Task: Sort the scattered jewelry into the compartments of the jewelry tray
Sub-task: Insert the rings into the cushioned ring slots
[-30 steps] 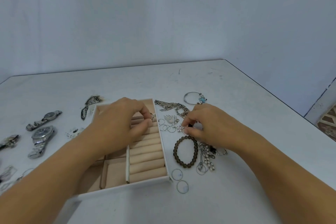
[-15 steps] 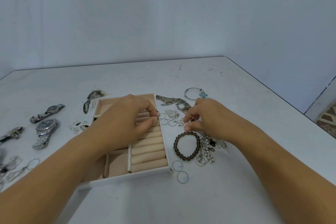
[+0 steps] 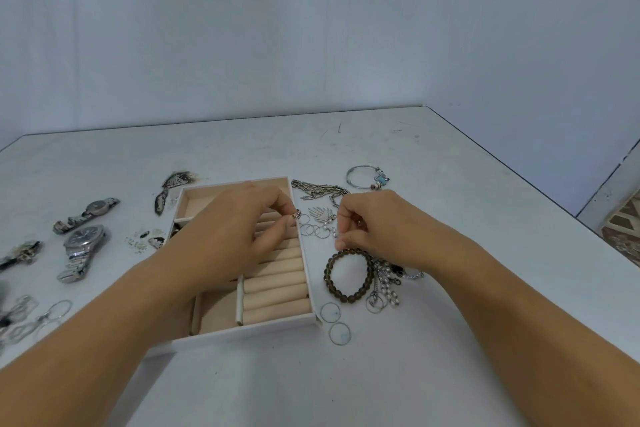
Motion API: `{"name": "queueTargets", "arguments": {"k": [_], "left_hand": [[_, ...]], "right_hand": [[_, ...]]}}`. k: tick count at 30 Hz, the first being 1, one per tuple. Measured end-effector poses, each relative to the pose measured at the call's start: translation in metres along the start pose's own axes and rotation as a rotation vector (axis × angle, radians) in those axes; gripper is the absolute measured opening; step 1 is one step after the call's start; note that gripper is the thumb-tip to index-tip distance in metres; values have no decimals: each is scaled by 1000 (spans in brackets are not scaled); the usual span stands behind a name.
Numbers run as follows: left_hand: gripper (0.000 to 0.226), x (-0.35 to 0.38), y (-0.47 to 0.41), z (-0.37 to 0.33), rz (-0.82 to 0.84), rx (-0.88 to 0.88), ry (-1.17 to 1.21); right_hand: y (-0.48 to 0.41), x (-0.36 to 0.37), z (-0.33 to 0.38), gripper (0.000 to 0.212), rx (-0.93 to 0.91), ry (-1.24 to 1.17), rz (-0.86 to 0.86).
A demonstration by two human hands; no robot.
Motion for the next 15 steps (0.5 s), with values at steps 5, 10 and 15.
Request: {"name": "queueTargets", "arguments": {"k": [5, 10, 15], "left_hand": [[8, -3, 3, 12, -8, -34, -23], [11, -19, 15, 26, -30, -55, -78], [10, -29, 22, 42, -62, -59, -63]], "right_hand": [[1, -12, 12, 8, -37, -7, -158], [-3, -19, 31, 12, -148, 81, -205], [-11, -21, 46, 8, -207, 84, -270]]}}
Point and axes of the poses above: each hand's wrist, its own y-axis away from the middle knuckle, its own x-axis out of the palm, z = x × y, the point moved 7 cm from there along -y, towards the middle knuckle, and after that the axes turned 12 degrees about y, right-handed, at the moved point
